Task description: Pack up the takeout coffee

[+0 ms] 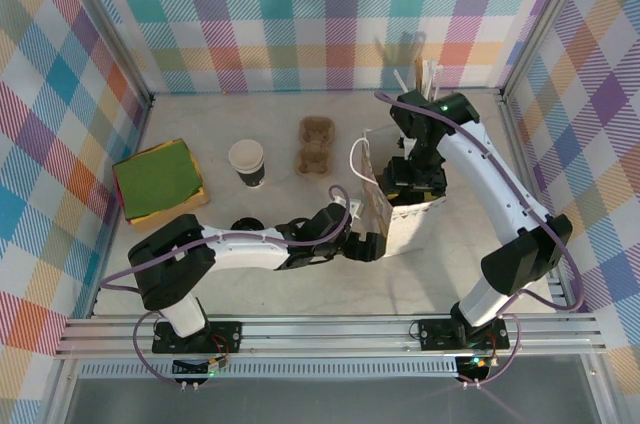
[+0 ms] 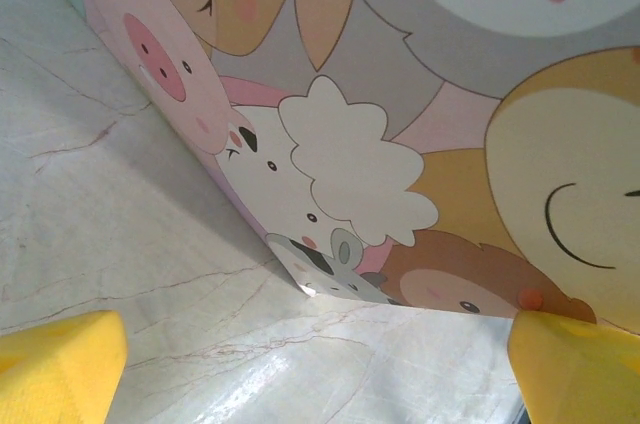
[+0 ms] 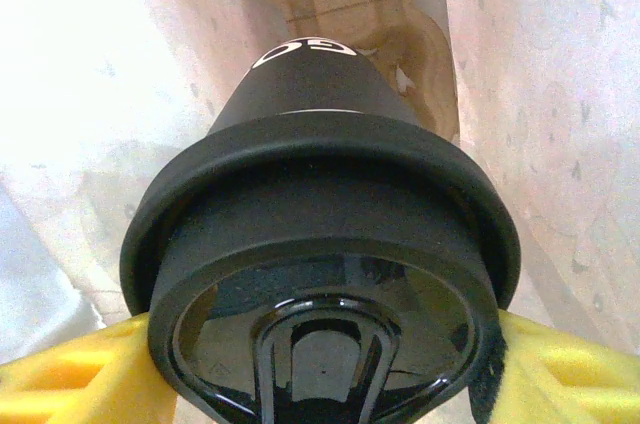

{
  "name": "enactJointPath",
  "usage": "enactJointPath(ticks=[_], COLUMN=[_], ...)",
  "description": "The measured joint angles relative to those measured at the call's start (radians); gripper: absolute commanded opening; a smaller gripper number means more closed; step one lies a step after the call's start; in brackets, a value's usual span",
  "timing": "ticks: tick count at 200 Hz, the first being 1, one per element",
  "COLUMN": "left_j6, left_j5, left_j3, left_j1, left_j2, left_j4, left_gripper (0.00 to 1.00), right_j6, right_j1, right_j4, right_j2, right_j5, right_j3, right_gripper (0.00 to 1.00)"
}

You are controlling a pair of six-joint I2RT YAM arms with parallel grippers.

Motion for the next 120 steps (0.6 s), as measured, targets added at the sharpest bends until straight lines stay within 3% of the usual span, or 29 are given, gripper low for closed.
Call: enactJointPath(ticks=[120], left_j6=[0.037], left_j5=[-0.203], left_j3=[-0.016], left_j1=[0.006], left_j2=[-0.262], left_j4=[-0.21], left_gripper=[1.0], right_j6=[0.002], right_j1=[0.0], right_j4=[0.0], right_j2=[0.034], right_j5=[0.027], right_j3=[-0.002], right_gripper=[0.67])
